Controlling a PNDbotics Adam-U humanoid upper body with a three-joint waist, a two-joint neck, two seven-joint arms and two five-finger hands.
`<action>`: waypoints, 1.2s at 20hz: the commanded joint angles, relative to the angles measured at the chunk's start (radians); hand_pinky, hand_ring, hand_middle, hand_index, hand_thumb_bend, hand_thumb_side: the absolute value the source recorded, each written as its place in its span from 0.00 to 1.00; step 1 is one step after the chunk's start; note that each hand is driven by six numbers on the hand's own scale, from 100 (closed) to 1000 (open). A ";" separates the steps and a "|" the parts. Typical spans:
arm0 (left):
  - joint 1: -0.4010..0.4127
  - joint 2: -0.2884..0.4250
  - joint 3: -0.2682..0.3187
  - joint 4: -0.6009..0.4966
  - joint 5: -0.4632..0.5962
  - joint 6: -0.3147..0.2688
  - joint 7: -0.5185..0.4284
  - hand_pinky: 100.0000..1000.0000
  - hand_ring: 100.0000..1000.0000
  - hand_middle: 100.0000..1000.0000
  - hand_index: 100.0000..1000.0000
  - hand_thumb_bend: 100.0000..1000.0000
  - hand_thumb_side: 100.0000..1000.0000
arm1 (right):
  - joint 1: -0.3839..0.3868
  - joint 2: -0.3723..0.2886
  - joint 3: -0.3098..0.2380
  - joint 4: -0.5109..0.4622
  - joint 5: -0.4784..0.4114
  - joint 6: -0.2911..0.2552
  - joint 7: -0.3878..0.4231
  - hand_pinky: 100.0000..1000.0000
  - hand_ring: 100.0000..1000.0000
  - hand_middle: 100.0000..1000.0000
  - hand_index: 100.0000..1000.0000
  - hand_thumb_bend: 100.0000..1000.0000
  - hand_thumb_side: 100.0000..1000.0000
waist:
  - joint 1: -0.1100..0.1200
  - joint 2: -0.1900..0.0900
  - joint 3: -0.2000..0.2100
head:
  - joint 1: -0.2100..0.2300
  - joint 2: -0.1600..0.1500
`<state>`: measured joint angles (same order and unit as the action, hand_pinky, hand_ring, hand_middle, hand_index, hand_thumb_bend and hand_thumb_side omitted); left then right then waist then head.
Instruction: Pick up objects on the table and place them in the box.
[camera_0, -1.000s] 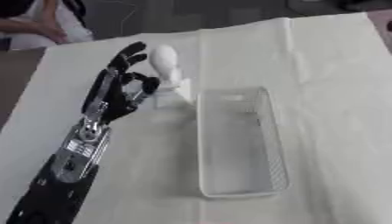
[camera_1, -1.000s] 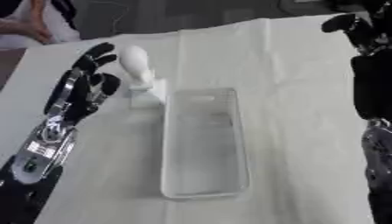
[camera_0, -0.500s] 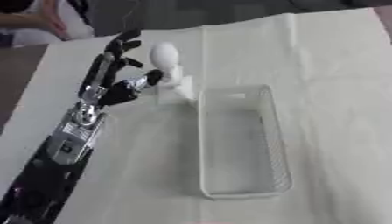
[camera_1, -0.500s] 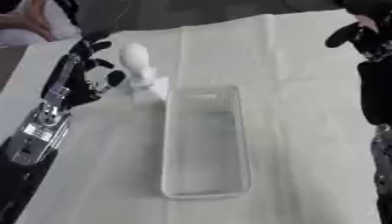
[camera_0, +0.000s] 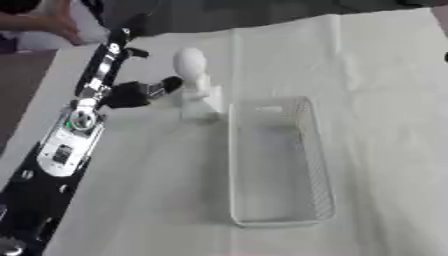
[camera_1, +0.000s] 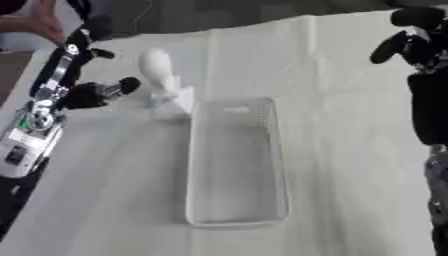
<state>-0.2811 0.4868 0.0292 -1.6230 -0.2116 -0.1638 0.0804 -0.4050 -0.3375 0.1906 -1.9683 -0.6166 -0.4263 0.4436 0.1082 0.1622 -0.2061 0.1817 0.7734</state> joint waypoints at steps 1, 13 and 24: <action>-0.018 0.013 0.006 0.000 -0.016 -0.007 -0.014 0.71 0.97 0.97 1.00 1.00 0.45 | -0.013 -0.012 -0.005 -0.019 -0.007 -0.002 0.003 0.52 0.72 0.94 0.97 0.00 0.98 | -0.004 -0.008 -0.003 | 0.005 -0.003; -0.044 -0.032 -0.007 0.037 -0.003 -0.019 -0.025 0.67 0.92 0.93 1.00 1.00 0.55 | -0.017 -0.007 -0.007 -0.022 -0.007 0.000 0.006 0.48 0.69 0.92 0.95 0.00 0.94 | -0.008 0.002 -0.007 | 0.009 -0.003; -0.057 -0.074 -0.017 0.069 0.010 -0.024 -0.032 0.67 0.91 0.92 1.00 1.00 0.57 | -0.018 -0.002 -0.005 -0.022 -0.012 0.012 0.009 0.46 0.66 0.91 0.94 0.00 0.91 | -0.004 0.002 -0.009 | 0.008 -0.003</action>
<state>-0.3253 0.4012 0.0108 -1.5458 -0.2092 -0.1851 0.0513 -0.4087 -0.3360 0.1902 -1.9688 -0.6247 -0.4171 0.4518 0.1075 0.1777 -0.2142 0.1851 0.7734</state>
